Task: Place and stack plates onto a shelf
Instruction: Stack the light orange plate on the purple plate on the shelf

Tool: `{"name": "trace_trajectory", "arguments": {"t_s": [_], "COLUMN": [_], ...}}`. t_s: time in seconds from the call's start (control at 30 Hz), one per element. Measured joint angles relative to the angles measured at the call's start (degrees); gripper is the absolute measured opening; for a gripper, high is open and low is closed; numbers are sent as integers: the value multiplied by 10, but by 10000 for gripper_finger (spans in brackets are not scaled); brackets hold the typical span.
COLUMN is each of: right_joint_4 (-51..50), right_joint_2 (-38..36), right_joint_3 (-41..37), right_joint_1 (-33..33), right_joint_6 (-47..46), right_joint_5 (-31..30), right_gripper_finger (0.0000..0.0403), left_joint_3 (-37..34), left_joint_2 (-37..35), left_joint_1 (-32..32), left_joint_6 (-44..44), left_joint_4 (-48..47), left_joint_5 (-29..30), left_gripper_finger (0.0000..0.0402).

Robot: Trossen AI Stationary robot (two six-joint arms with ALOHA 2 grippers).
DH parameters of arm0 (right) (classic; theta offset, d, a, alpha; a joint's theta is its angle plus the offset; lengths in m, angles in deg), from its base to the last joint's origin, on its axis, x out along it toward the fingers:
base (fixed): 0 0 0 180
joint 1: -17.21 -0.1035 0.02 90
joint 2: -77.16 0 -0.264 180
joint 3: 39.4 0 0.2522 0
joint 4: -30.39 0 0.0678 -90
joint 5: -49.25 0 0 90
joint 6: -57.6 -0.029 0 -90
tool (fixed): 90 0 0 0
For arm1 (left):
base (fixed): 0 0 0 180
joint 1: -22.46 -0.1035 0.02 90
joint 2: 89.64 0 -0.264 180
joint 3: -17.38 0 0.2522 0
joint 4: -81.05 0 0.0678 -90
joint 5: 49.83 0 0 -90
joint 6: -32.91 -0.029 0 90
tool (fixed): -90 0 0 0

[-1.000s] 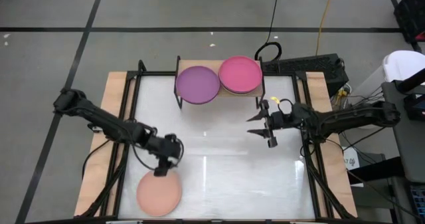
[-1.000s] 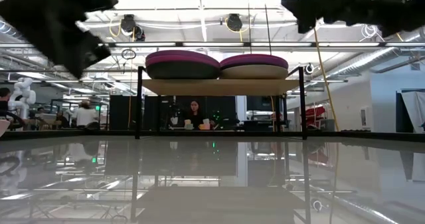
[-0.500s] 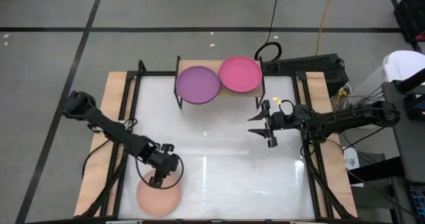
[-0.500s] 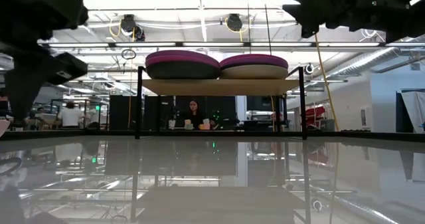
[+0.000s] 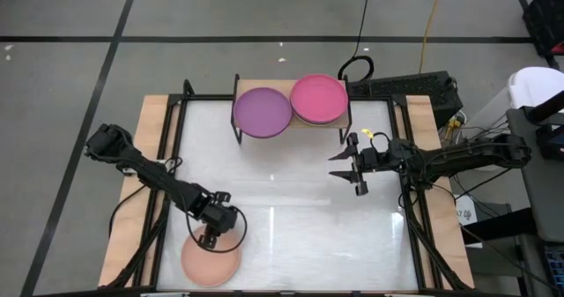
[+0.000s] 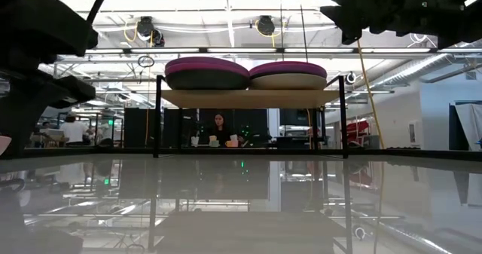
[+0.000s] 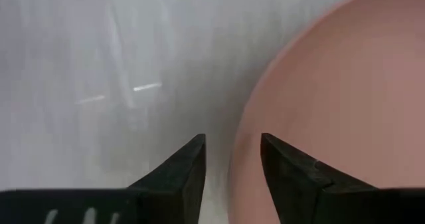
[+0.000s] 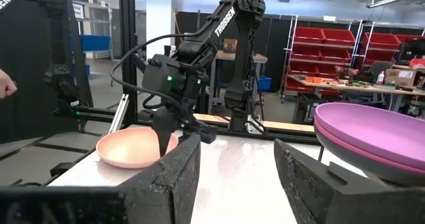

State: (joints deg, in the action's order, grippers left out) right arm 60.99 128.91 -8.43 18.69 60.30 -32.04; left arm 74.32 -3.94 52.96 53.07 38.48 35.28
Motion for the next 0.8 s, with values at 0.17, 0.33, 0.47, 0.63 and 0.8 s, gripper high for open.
{"name": "trace_trajectory", "arguments": {"t_s": [0.17, 0.33, 0.47, 0.63, 0.8], "right_joint_4": [0, 0, 0, 0, 0], "right_joint_2": [0, 0, 0, 0, 0], "right_joint_3": [0, 0, 0, 0, 0], "right_joint_1": [0, 0, 0, 0, 0], "right_joint_6": [-1, -1, -1, -1, -5], "right_joint_5": [0, 0, -1, -15, -15], "right_gripper_finger": [173, 173, 173, 173, 173], "left_joint_3": [0, 0, 1, 5, 17], "left_joint_2": [12, 13, 3, -11, -33], "left_joint_1": [0, -4, -17, -43, -79], "left_joint_6": [-1, -7, -5, 0, 15], "left_joint_4": [0, 3, 7, 4, 4], "left_joint_5": [-23, -31, -39, -29, -7], "left_gripper_finger": [91, 37, 11, 10, 10]}}
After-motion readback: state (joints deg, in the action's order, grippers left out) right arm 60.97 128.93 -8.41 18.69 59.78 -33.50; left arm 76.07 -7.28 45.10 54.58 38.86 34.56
